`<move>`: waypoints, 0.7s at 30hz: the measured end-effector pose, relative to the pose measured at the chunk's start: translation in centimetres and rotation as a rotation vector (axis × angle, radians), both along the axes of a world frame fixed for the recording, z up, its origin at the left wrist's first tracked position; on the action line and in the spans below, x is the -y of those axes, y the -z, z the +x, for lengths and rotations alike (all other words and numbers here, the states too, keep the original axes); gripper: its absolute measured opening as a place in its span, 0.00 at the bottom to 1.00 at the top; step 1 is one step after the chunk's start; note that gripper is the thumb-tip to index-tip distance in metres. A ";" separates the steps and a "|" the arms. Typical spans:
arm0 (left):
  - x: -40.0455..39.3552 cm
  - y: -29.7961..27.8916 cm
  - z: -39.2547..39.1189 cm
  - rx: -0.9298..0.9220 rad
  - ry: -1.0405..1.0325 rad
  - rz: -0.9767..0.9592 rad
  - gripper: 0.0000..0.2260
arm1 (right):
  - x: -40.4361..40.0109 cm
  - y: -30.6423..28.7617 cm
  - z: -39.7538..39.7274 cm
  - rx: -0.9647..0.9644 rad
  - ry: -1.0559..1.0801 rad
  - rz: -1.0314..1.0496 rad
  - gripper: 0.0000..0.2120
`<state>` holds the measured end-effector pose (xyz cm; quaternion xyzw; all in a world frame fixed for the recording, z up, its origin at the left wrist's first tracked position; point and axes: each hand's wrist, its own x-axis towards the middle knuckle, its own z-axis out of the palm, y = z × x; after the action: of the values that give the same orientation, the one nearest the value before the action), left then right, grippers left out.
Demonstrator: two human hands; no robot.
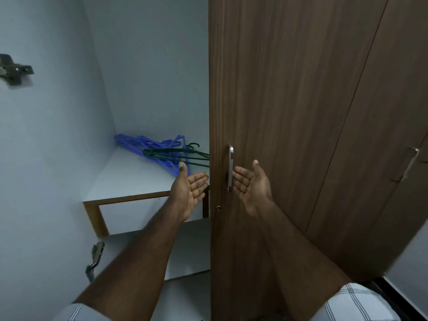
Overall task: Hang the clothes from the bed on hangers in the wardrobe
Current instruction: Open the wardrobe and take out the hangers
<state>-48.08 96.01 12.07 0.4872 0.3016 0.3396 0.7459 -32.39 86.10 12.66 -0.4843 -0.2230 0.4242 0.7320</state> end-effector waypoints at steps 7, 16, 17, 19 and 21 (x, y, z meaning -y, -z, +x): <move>-2.0 0.2 1.8 0.023 0.028 0.001 0.40 | -0.6 0.4 1.5 -0.020 0.008 -0.019 0.33; 0.5 1.0 0.6 0.005 0.064 -0.010 0.41 | 3.3 0.6 0.7 -0.088 0.016 -0.002 0.35; 1.2 1.1 0.4 0.005 0.073 -0.018 0.41 | 4.0 0.7 0.5 -0.101 0.024 0.000 0.35; 2.8 1.3 0.0 0.007 0.093 -0.035 0.41 | 5.8 1.0 0.2 -0.137 0.040 0.006 0.34; 4.7 1.3 -0.3 0.007 0.109 -0.039 0.41 | 7.9 1.2 -0.1 -0.159 0.074 0.012 0.33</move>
<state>-48.41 91.34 10.73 0.4869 0.2786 0.2943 0.7737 -32.45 78.23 11.47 -0.4524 -0.1487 0.4328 0.7655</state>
